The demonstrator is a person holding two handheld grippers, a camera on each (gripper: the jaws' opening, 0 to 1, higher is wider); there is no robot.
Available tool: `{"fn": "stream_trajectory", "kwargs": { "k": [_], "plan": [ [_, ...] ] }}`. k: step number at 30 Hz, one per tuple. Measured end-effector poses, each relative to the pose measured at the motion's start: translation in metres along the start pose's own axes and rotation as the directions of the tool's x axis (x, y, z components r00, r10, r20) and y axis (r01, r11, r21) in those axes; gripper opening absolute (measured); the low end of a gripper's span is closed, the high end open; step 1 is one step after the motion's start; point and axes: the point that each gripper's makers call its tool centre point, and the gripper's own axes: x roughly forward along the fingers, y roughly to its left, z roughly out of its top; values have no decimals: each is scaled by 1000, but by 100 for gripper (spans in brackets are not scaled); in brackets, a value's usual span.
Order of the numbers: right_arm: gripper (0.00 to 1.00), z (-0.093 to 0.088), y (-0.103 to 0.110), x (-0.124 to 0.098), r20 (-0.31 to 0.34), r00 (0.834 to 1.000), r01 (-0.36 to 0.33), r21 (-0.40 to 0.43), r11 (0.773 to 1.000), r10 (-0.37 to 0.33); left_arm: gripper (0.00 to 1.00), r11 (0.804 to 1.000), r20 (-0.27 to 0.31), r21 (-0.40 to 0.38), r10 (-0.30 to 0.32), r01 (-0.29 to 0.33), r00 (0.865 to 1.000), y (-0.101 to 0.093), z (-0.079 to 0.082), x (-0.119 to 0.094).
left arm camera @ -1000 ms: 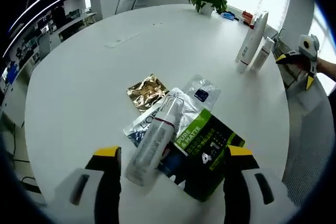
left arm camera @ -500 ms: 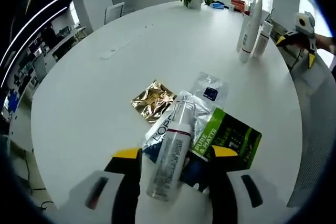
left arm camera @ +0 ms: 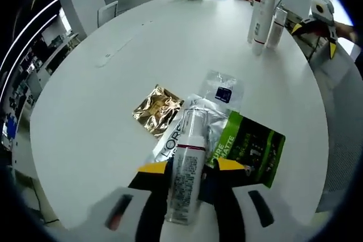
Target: Arrange the skincare products in the storage area until every visible bottle or jar stands upright without overlapping.
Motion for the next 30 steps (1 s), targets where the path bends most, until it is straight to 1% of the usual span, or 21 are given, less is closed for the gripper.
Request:
{"fn": "stream_trajectory", "kwargs": {
  "k": [1, 6, 12, 21, 23, 25, 26, 28, 29, 30],
  "plan": [
    [79, 0, 0, 0, 1, 1000, 1, 0, 1000, -1, 26, 1000, -1, -1, 1, -1, 1000, 0, 0, 0],
    [79, 0, -1, 0, -1, 1000, 2, 2, 1000, -2, 26, 1000, -2, -7, -4, 4, 1000, 1, 1, -1],
    [78, 0, 2, 1, -2, 1000, -2, -5, 1000, 2, 26, 1000, -1, -1, 9, -9, 1000, 1, 3, -3],
    [78, 0, 1, 1, -3, 1000, -5, -8, 1000, 5, 26, 1000, 15, -18, 21, -21, 1000, 3, 7, -4],
    [78, 0, 1, 1, -2, 1000, -6, -9, 1000, 6, 26, 999, 23, -36, 19, -18, 1000, 1, 9, -5],
    [78, 1, 2, 1, 0, 1000, -9, -11, 1000, 9, 26, 997, 45, -71, 21, -17, 999, -1, 13, -9],
    [78, 1, 3, 1, 1, 1000, -11, -13, 1000, 11, 26, 993, 74, -113, 21, -12, 997, -4, 18, -12],
    [78, 1, 3, 1, 0, 1000, -14, -14, 1000, 14, 26, 984, 108, -177, 9, 10, 994, -6, 22, -13],
    [78, 1, 3, 1, 1, 1000, -16, -14, 1000, 16, 26, 979, 126, -202, 11, 15, 992, -6, 24, -15],
    [77, 1, 4, 1, 4, 1000, -18, -16, 1000, 18, 26, 978, 133, -210, 15, 13, 991, -5, 23, -15]
  ]
}}
